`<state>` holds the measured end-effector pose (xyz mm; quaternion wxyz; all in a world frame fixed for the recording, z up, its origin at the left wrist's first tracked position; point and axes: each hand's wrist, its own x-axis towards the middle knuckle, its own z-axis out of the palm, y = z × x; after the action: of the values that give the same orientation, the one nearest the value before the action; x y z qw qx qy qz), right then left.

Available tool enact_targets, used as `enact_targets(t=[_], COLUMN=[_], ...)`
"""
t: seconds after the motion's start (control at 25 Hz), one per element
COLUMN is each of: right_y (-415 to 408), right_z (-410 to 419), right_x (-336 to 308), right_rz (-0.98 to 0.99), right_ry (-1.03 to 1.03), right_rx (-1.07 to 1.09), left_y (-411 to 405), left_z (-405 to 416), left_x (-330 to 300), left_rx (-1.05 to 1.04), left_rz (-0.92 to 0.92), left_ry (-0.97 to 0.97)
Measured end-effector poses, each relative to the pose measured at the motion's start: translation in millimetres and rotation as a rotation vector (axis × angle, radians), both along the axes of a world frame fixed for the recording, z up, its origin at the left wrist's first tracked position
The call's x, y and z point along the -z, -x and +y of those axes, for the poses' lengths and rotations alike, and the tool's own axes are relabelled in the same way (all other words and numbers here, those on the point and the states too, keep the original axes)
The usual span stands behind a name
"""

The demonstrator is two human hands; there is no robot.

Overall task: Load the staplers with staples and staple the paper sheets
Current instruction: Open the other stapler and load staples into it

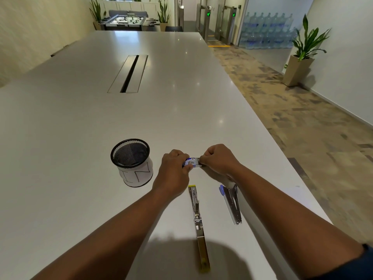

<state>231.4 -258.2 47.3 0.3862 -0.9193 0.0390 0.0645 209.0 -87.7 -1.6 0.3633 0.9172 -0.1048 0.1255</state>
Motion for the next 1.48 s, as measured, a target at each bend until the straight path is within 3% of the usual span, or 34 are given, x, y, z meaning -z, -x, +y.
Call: enact_targets(t=[0.16, 0.32, 0.56, 0.8, 0.96, 1.48], right_y=[2.3, 9.2, 17.6, 9.2, 4.2, 1.4], right_z=[2.2, -12.4, -8.3, -19.8, -10.3, 1.2], right_x=[0.2, -8.0, 0.0, -3.6, 1.6, 0.8], right_rz=[-0.006, 0.029, 0.038, 0.084, -0.006, 0.020], right_ry=[-0.005, -0.116, -0.002, -0.227, -0.156, -0.180], right_rx=[0.019, -0.124, -0.261, -0.146, -0.050, -0.017], left_y=[-0.1, -0.3, -0.1, 1.1, 1.6, 1.2], left_z=[0.6, 0.9, 0.3, 0.8, 0.3, 1.2], left_x=[0.8, 1.4, -0.9, -2.7, -2.4, -2.1], left_rx=[0.001, 0.003, 0.000, 0.014, 0.009, 0.023], left_rz=[-0.006, -0.006, 0.004, -0.005, -0.005, 0.005], left_ry=[0.000, 0.006, 0.001, -0.005, -0.005, 0.031])
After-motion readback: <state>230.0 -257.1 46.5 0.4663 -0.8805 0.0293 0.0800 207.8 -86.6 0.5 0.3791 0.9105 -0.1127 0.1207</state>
